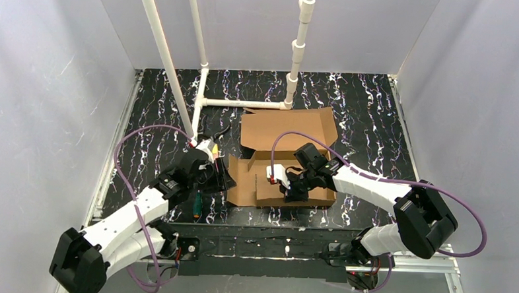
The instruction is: Fold the paper box
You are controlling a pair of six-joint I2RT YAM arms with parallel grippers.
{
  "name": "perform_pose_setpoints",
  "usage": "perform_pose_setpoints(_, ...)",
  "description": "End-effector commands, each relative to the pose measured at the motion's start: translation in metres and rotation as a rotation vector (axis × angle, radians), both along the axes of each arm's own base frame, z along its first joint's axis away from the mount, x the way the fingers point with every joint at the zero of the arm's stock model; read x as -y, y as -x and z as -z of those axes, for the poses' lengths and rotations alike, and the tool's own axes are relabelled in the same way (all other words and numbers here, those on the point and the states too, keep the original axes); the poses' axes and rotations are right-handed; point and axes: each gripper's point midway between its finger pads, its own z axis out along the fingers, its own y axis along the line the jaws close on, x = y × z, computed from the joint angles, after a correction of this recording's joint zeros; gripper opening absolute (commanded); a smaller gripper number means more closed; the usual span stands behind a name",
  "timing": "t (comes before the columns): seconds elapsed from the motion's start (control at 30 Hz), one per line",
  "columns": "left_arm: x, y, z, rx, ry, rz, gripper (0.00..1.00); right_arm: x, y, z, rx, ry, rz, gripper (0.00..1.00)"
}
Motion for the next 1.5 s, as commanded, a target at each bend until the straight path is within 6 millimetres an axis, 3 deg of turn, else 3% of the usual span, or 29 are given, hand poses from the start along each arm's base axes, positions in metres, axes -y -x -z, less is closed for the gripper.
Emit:
perform_pose_setpoints(0.0,0.006,-0.001,0.006,-0.041,0.025,0.009,0.45,0.008,-0.005,0.015,0.010,0.069,0.018,0.01)
perform_pose_setpoints(0.3,-0.006,-0.011,0.015,-0.074,-0.123,0.009,0.41,0.008,-0.005,0.014,0.010,0.067,0.015,0.01)
perform_pose_setpoints(0.37,-0.001,-0.012,0.018,-0.085,-0.119,0.031,0.31,0.008,-0.005,0.014,0.011,0.066,0.014,0.01)
perform_pose_setpoints(0.47,0.016,-0.016,0.011,-0.074,-0.045,0.071,0.01,0.008,-0.005,0.014,0.011,0.066,0.016,0.01)
perform_pose_setpoints(0.5,0.021,-0.017,0.006,-0.065,-0.021,0.080,0.00,0.008,-0.005,0.014,0.009,0.067,0.016,0.01)
perform_pose_setpoints(0.67,0.035,-0.024,-0.027,-0.002,0.065,0.104,0.00,0.005,-0.001,0.009,-0.011,0.054,0.008,0.02)
perform_pose_setpoints(0.8,0.047,-0.024,-0.055,0.021,0.159,0.123,0.00,0.000,0.002,-0.002,-0.028,0.023,-0.009,0.10)
perform_pose_setpoints(0.93,0.068,-0.022,-0.065,-0.011,0.258,0.157,0.00,-0.002,-0.001,-0.001,-0.030,0.030,-0.005,0.01)
perform_pose_setpoints(1.2,0.098,-0.026,-0.052,-0.062,0.290,0.217,0.00,-0.003,-0.002,-0.002,-0.028,0.025,0.011,0.01)
perform_pose_setpoints(1.4,0.097,-0.025,-0.034,-0.096,0.256,0.219,0.00,-0.001,-0.003,0.000,-0.027,0.034,0.016,0.01)
perform_pose_setpoints(1.47,0.092,-0.024,-0.028,-0.102,0.232,0.205,0.04,-0.001,-0.003,0.001,-0.028,0.036,0.016,0.01)
